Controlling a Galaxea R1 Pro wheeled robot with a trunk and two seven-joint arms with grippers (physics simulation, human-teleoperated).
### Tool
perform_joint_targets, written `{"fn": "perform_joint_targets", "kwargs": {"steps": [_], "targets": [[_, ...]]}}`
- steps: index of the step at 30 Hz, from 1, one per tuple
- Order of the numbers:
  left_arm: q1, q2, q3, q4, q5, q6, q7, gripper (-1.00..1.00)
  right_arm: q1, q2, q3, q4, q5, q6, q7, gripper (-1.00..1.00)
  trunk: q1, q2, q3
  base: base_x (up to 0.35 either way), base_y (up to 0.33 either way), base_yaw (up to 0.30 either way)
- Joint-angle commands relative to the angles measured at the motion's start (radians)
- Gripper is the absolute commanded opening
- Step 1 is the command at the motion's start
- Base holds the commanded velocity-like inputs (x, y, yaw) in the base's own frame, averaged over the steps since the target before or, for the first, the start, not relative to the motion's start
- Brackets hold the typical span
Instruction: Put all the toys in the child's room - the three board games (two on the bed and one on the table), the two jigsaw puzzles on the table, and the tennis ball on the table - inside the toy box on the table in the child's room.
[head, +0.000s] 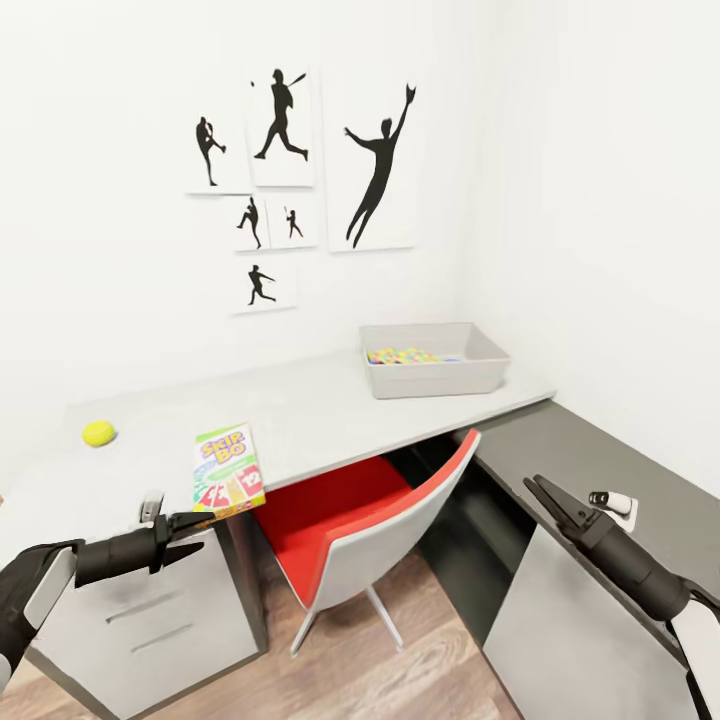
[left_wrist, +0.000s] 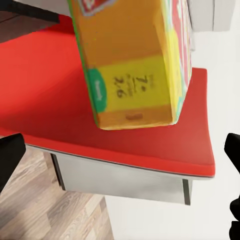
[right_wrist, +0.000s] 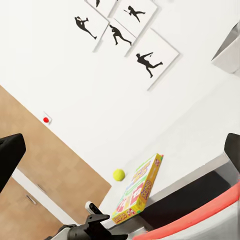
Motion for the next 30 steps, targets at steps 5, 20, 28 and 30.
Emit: {"fn": "perform_joint_targets", "kwargs": {"steps": [5,20,28,30], "targets": [[-0.001,-0.001,0.001,0.0,-0.002,0.004,-0.004,1.0,-0.001,0.0,0.0,0.0,-0.005,0.006,0.0,1.0,0.0,0.0,-0.001,0.126,-0.001,0.0],[-0.001,-0.001,0.001,0.0,-0.002,0.002,-0.005,1.0,-0.001,0.0,0.0,-0.001,-0.005,0.006,0.0,1.0,0.0,0.0,-0.001,0.062,0.0,0.0],[-0.001,-0.001,0.001,0.0,-0.002,0.002,-0.005,1.0,-0.001,0.0,0.0,0.0,-0.005,0.006,0.0,1.0,0.0,0.0,-0.001,0.013,0.0,0.0],[-0.001,-0.001,0.002,0.0,-0.002,0.002,-0.005,1.0,-0.001,0.0,0.0,0.0,-0.005,0.006,0.0,1.0,0.0,0.0,-0.001,0.001,0.0,0.0]]}}
